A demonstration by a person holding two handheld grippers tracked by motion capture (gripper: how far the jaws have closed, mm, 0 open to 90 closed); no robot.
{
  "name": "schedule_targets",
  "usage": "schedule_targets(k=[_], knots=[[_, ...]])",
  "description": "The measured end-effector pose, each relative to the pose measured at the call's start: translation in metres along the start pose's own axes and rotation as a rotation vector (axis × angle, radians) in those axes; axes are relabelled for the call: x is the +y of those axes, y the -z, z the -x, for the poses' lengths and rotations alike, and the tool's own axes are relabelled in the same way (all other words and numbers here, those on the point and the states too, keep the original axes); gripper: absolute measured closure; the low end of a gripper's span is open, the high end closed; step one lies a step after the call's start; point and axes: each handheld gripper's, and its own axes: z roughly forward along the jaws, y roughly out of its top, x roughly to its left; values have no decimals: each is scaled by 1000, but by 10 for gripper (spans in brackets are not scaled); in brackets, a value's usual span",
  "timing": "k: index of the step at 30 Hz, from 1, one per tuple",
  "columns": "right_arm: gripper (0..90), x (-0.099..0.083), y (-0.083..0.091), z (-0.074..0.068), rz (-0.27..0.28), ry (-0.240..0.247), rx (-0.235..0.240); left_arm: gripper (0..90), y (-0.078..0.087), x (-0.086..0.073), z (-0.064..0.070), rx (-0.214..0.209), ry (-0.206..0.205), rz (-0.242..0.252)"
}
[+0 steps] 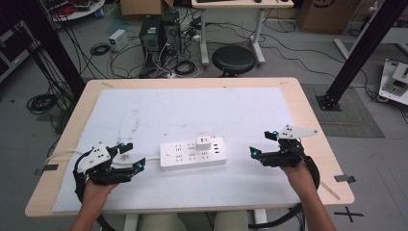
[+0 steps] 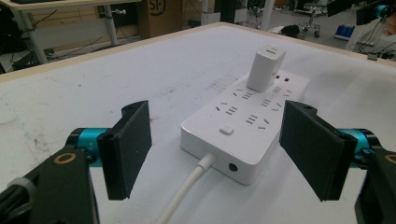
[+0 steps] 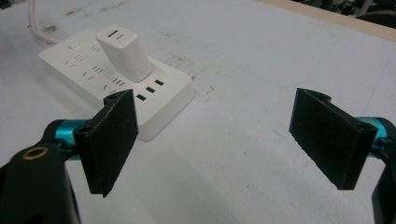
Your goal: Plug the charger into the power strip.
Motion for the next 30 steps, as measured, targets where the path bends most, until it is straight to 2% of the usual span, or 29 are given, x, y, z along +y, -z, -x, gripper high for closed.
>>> schedule_targets(k=[5, 11, 30], knots=[[160, -14, 6, -1, 31, -30, -39, 253, 1, 2, -2, 1, -1, 5], [160, -20, 9, -1, 44, -48, -64, 252, 2, 1, -3, 9, 10, 16], [160, -28, 11, 2, 59, -69, -89, 252, 3, 0, -4, 14, 17, 21]])
